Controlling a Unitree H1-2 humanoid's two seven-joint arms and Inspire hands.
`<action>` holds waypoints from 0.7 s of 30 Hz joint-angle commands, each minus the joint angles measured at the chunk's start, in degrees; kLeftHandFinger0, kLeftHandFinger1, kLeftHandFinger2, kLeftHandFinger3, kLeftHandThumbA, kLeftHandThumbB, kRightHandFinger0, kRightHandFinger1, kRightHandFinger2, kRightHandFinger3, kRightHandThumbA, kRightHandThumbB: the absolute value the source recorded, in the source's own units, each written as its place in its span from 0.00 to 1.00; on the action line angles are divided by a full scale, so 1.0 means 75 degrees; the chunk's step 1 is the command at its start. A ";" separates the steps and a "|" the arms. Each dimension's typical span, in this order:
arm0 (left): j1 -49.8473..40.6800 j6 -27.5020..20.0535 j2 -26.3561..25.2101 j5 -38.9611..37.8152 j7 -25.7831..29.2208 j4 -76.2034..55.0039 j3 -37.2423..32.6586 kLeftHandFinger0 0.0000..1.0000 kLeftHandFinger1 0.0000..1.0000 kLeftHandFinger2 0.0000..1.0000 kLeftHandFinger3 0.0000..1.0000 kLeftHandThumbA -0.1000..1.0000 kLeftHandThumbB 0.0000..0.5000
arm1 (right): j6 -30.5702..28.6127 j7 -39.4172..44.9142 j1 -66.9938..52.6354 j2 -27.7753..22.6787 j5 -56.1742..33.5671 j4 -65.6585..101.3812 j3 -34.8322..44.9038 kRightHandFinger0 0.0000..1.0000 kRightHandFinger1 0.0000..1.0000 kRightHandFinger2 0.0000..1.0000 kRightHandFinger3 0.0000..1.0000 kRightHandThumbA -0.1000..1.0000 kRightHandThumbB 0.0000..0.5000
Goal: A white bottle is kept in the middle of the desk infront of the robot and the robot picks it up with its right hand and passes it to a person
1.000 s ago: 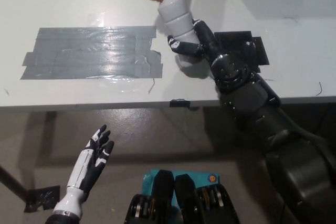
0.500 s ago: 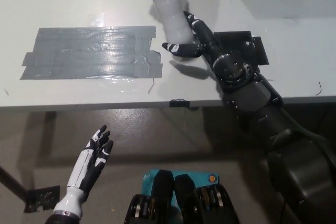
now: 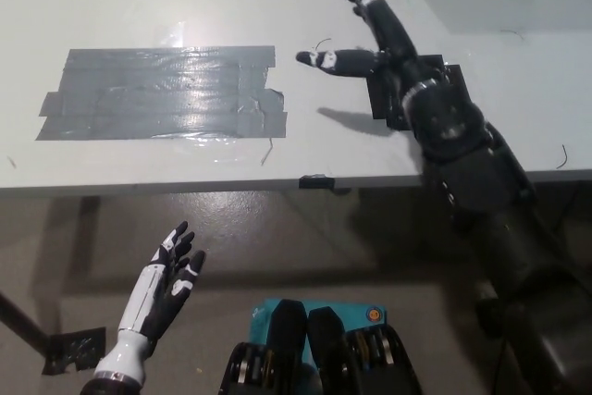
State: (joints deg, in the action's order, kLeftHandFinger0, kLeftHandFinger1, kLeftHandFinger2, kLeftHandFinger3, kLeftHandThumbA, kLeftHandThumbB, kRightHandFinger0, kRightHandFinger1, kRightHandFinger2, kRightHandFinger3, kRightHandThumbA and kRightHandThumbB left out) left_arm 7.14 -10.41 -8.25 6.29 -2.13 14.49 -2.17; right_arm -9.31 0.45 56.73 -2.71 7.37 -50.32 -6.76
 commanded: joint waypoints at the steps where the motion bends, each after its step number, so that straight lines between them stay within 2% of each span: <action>1: 0.0197 -0.0182 -0.0107 -0.0104 -0.0027 -0.0162 0.0097 1.00 1.00 1.00 1.00 0.84 0.19 | 0.1153 0.0767 -0.1490 -0.0572 -0.0424 0.5678 0.0113 1.00 1.00 1.00 1.00 0.95 0.95; 2: 0.0221 -0.0210 -0.0107 -0.0117 -0.0028 -0.0126 0.0101 1.00 1.00 1.00 1.00 0.84 0.19 | 0.1153 0.0766 -0.1750 -0.0571 -0.0517 0.6245 0.0139 1.00 1.00 1.00 1.00 0.94 0.94; 5: 0.0264 -0.0165 -0.0112 -0.0015 0.0008 -0.0085 0.0067 1.00 1.00 1.00 1.00 0.88 0.21 | 0.1206 0.0614 -0.2859 -0.0637 0.0022 0.8214 0.0069 1.00 1.00 1.00 1.00 0.96 0.76; 9: 0.0230 -0.0174 -0.0095 -0.0094 -0.0002 -0.0104 0.0099 1.00 1.00 1.00 1.00 0.85 0.16 | 0.1122 0.0607 -0.4262 -0.0634 0.0003 0.9733 0.0028 1.00 1.00 1.00 1.00 1.00 0.61; 12: 0.0223 -0.0218 -0.0118 -0.0084 -0.0008 -0.0065 0.0095 1.00 1.00 1.00 1.00 0.85 0.15 | 0.0672 0.0567 -0.4917 -0.0660 -0.0308 0.9834 0.0063 1.00 1.00 1.00 1.00 1.00 0.54; 13: 0.0220 -0.0243 -0.0106 -0.0057 0.0013 -0.0029 0.0085 1.00 1.00 1.00 1.00 0.86 0.17 | 0.0468 0.0556 -0.5124 -0.0655 -0.0617 0.9687 0.0108 1.00 1.00 1.00 1.00 1.00 0.47; 14: 0.0211 -0.0266 -0.0097 -0.0036 0.0015 0.0022 0.0064 1.00 1.00 1.00 1.00 0.86 0.17 | 0.0430 0.0530 -0.5380 -0.0612 -0.0918 0.9549 0.0185 1.00 1.00 1.00 1.00 1.00 0.45; 16: 0.0195 -0.0294 -0.0065 -0.0031 0.0026 0.0028 0.0049 1.00 1.00 1.00 1.00 0.85 0.16 | 0.0137 0.0460 -0.5649 -0.0624 -0.0875 0.9226 0.0279 1.00 1.00 1.00 1.00 1.00 0.32; 17: 0.0179 -0.0287 -0.0060 -0.0027 0.0017 0.0018 0.0037 1.00 1.00 1.00 1.00 0.85 0.17 | 0.0091 0.0430 -0.5766 -0.0607 -0.0888 0.9145 0.0311 1.00 1.00 1.00 1.00 1.00 0.29; 19: 0.0212 -0.0323 -0.0064 -0.0006 0.0023 0.0084 0.0025 1.00 1.00 1.00 1.00 0.85 0.17 | 0.0089 0.0386 -0.6019 -0.0507 -0.1080 0.8760 0.0389 1.00 1.00 1.00 1.00 1.00 0.34; 21: 0.0230 -0.0387 -0.0077 -0.0055 0.0012 0.0137 0.0050 1.00 1.00 1.00 1.00 0.84 0.18 | 0.0001 0.0428 -0.6092 -0.0494 -0.1189 0.8431 0.0398 1.00 1.00 1.00 1.00 1.00 0.33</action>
State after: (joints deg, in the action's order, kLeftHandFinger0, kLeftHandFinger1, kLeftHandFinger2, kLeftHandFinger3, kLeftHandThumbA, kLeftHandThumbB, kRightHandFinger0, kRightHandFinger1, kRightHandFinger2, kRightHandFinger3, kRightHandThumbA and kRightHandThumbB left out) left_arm 7.14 -10.17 -8.25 6.34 -2.13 16.29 -2.25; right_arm -6.06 1.36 18.19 -4.36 6.67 -8.35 -6.57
